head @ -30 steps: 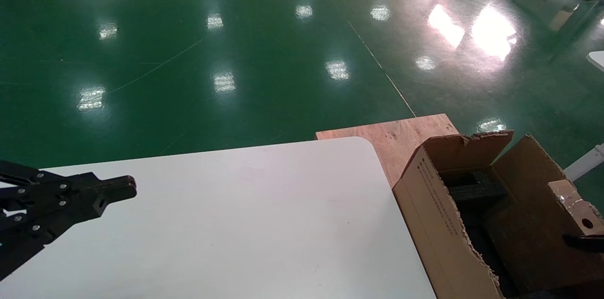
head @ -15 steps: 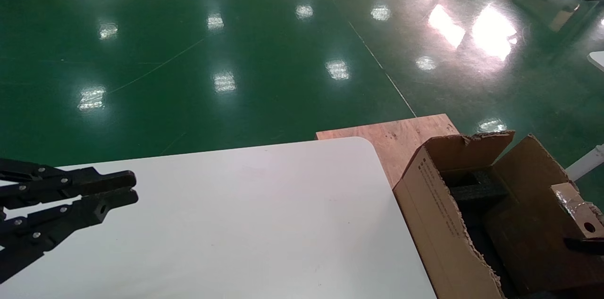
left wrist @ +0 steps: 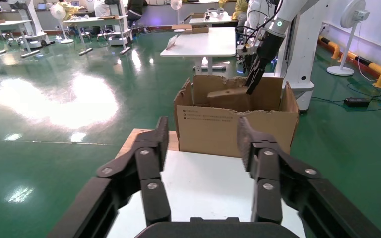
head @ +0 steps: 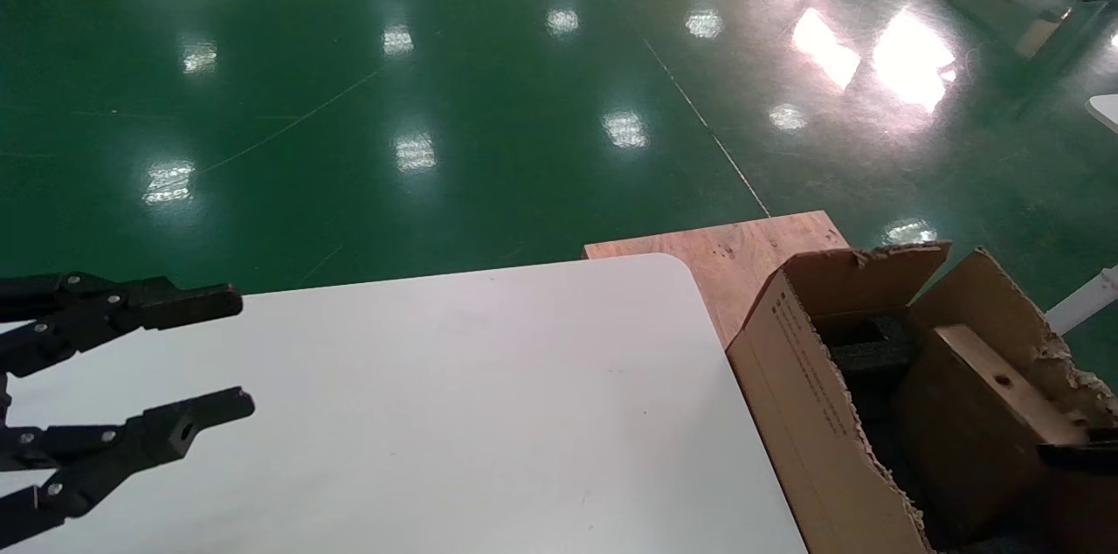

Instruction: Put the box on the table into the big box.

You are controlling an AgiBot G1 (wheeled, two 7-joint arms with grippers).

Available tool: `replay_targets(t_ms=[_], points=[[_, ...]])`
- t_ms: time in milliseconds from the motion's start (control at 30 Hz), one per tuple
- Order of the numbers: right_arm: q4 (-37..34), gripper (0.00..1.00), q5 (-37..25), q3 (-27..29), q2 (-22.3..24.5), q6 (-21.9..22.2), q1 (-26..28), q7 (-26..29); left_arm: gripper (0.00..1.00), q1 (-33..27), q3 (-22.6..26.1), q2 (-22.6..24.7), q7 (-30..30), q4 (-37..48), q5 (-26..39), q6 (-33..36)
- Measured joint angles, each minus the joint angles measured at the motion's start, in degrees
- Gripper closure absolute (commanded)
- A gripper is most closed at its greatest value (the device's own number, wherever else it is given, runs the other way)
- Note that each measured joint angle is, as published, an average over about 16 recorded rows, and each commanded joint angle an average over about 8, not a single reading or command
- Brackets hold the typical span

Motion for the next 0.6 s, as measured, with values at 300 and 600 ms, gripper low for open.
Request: replay_targets(t_ms=[300, 600], points=[[0.1, 0.00, 0.1, 0.0, 0.0, -0.1, 0.0, 0.0, 0.00, 0.0, 0.0, 0.0, 0.0, 0.0, 0.0, 0.0], [2.1, 0.00, 0.1, 0.3, -0.3, 0.1, 1.5, -1.3, 0.00, 0.0, 0.0, 0.0, 0.0, 0.0, 0.0, 0.0]])
